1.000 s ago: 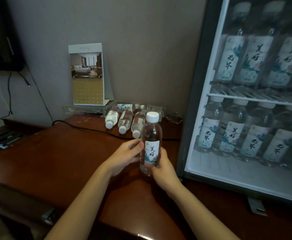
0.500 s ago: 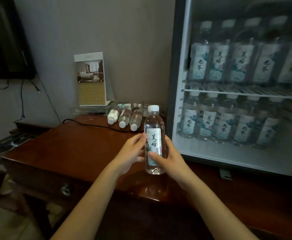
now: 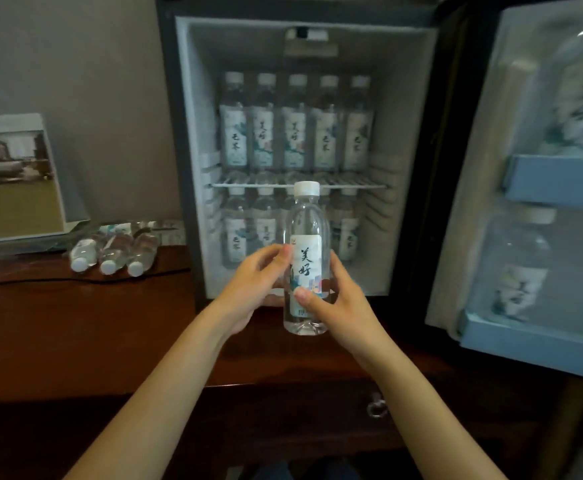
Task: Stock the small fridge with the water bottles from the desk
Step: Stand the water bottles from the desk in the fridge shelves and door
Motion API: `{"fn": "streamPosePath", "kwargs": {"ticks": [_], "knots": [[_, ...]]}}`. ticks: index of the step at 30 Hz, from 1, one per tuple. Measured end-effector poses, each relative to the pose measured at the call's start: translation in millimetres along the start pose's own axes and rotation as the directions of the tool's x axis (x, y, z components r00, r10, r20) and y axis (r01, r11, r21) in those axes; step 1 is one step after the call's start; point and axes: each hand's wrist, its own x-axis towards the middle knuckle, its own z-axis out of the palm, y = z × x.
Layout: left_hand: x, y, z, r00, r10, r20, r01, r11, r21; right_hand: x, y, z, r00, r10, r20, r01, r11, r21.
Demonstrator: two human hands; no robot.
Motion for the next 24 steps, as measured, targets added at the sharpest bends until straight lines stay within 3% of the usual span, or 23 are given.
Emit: {"fn": "streamPosePath", "kwargs": {"ticks": [10,18,24], "knots": [[21.3,36.4,132.0,0.937,0.229,0.263,-0.215,0.973,-0.081,-67.1,-42.9,-113.2,0.974,-0.104,-0.202,0.07,0.983,-0.169],[22.2,52.5,214.4,0.827,0.369,0.424,-0.324,0.929,-0.177,-108.9,-57.6,-177.1,0.901,-0.222,-0.374,0.066,0.92,-0.387],[26.3,68.8,255.9,0.767,0.499,0.403,-0.443,0.867,-0.229,-116.4,-58.1,-223.5,0.854,-0.291,-0.43,0.027,0.852,-0.523]]}}
